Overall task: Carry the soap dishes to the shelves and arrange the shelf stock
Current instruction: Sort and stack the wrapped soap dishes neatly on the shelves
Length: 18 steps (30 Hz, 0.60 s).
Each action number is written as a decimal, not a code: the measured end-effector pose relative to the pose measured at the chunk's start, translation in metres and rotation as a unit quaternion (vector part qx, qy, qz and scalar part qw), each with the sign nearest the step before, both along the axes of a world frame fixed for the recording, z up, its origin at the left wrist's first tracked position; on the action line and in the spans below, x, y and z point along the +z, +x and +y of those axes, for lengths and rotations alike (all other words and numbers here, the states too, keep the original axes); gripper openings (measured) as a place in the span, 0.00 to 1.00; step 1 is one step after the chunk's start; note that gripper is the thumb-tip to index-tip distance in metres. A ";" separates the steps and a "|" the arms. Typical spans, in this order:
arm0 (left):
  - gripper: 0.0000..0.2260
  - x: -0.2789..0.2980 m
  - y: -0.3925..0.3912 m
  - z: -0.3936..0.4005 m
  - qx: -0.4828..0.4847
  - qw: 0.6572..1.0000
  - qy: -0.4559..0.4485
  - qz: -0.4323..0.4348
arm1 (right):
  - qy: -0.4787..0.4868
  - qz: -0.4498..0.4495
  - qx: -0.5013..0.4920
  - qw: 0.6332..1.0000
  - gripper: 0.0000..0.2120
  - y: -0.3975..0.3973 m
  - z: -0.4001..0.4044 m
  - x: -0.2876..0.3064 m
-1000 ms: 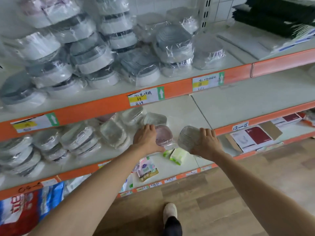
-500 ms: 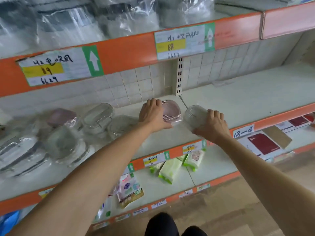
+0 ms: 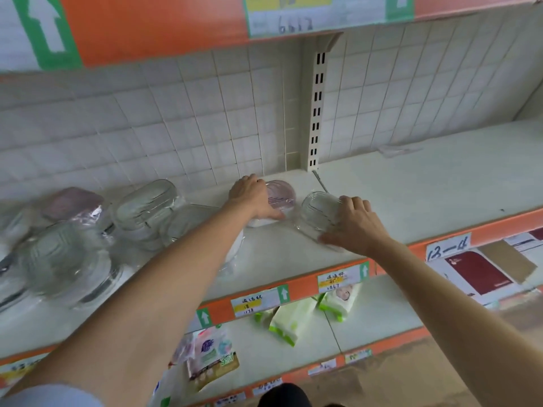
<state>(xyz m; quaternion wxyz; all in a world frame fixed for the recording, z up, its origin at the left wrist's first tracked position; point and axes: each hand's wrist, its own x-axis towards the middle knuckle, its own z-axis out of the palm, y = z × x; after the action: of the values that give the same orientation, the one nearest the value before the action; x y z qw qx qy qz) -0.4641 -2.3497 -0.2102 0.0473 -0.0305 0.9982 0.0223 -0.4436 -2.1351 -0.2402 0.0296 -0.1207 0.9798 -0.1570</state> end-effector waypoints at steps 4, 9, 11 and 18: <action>0.47 -0.007 -0.002 0.001 0.015 0.999 -0.025 -0.040 | 0.035 -0.006 0.006 0.999 0.43 -0.002 -0.002 -0.001; 0.45 0.002 0.005 0.008 -0.009 0.998 -0.058 -0.023 | 0.076 0.011 0.016 0.997 0.46 0.000 -0.006 0.006; 0.39 0.007 0.011 0.014 -0.042 0.997 -0.068 0.003 | 0.066 0.018 0.032 0.997 0.49 0.004 -0.006 0.013; 0.24 0.022 0.060 0.046 -0.150 0.984 -0.093 0.026 | 0.043 0.072 0.120 0.989 0.26 0.035 -0.008 0.038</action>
<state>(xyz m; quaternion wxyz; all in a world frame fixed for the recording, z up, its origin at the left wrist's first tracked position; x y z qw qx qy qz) -0.4037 -2.3036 -0.1881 0.0208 0.1157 0.9901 -0.0772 -0.4083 -2.1434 -0.2024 -0.0169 -0.2473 0.9636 -0.1005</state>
